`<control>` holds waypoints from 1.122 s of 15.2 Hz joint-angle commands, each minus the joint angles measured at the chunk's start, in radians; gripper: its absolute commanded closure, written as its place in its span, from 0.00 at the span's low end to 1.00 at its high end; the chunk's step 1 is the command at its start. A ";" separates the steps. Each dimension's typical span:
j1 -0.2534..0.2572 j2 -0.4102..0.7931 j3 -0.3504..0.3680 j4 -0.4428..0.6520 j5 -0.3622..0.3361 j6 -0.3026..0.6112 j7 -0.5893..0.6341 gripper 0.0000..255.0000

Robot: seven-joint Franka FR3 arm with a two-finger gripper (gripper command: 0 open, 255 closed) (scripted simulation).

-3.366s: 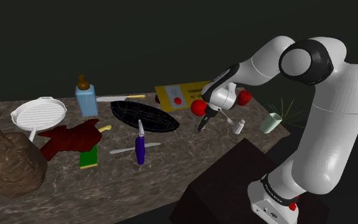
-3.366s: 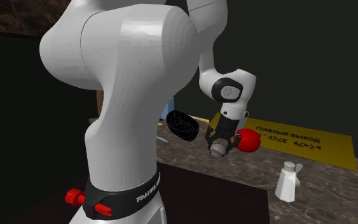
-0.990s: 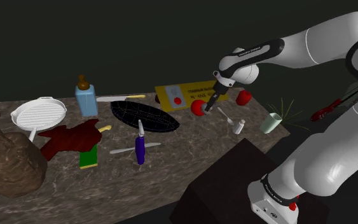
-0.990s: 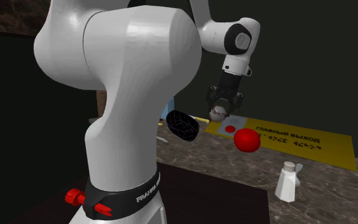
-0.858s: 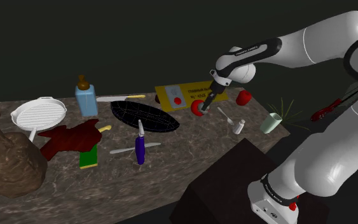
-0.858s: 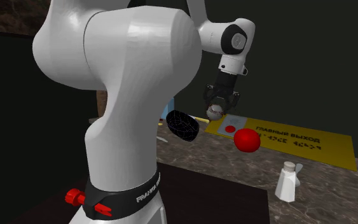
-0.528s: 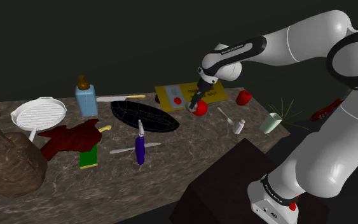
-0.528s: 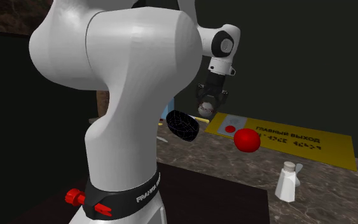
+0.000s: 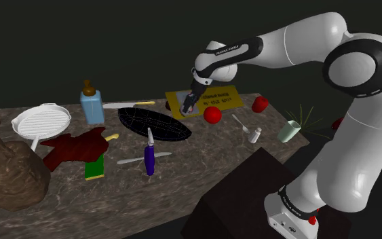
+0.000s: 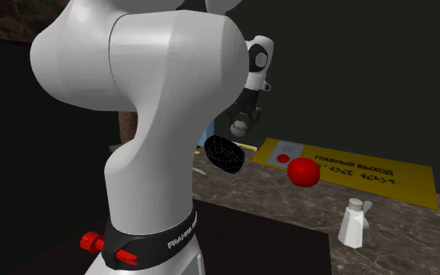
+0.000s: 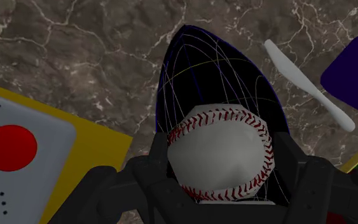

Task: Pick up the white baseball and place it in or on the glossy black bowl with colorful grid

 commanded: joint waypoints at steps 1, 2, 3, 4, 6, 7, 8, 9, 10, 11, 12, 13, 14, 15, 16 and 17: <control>0.016 0.055 0.013 0.074 0.002 -0.010 0.036 1.00; 0.023 0.079 0.019 0.111 0.001 -0.018 0.055 1.00; 0.031 0.104 0.024 0.149 0.000 -0.027 0.074 1.00; 0.039 0.130 0.029 0.189 -0.002 -0.037 0.092 1.00; 0.053 0.184 0.037 0.274 -0.007 -0.059 0.130 1.00; 0.060 0.212 0.041 0.319 -0.009 -0.072 0.149 1.00; 0.067 0.241 0.045 0.366 -0.012 -0.085 0.168 1.00; 0.073 0.272 0.048 0.415 -0.015 -0.100 0.187 1.00; 0.083 0.323 0.053 0.499 -0.021 -0.126 0.218 1.00; 0.082 0.329 0.054 0.495 -0.018 -0.117 0.214 1.00; 0.082 0.336 0.056 0.493 -0.015 -0.108 0.211 1.00; 0.081 0.343 0.057 0.490 -0.013 -0.098 0.207 1.00; 0.081 0.349 0.058 0.487 -0.010 -0.089 0.204 1.00; 0.080 0.357 0.060 0.486 -0.008 -0.081 0.200 1.00; 0.080 0.364 0.061 0.484 -0.005 -0.072 0.197 1.00; 0.079 0.371 0.063 0.482 -0.003 -0.063 0.193 1.00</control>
